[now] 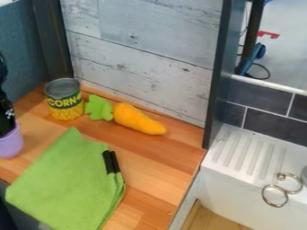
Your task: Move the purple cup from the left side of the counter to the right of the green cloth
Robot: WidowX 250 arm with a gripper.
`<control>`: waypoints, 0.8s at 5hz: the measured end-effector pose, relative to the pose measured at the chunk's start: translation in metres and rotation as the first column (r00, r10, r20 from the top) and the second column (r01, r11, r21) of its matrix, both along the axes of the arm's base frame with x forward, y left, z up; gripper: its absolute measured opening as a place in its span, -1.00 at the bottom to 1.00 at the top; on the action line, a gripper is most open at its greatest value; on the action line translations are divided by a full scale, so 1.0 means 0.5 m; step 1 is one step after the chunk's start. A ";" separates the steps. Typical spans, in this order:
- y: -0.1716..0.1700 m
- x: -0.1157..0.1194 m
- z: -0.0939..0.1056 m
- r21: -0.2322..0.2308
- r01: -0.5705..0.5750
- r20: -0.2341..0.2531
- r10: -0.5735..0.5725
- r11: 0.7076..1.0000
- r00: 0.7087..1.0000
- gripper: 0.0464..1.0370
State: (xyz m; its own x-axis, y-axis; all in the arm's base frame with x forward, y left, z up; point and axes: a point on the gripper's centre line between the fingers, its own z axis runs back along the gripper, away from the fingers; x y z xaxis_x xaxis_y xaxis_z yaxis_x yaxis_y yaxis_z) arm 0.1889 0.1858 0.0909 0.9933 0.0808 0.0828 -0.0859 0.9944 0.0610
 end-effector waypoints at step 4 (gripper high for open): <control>-0.020 0.034 -0.053 0.043 -0.030 -0.156 0.037 0.999 0.987 0.93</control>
State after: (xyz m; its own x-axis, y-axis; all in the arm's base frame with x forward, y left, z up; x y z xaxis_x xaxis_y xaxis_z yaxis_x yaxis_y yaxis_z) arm 0.2060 0.1759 0.0643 0.9911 0.1139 -0.0696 -0.1053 0.9877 0.1158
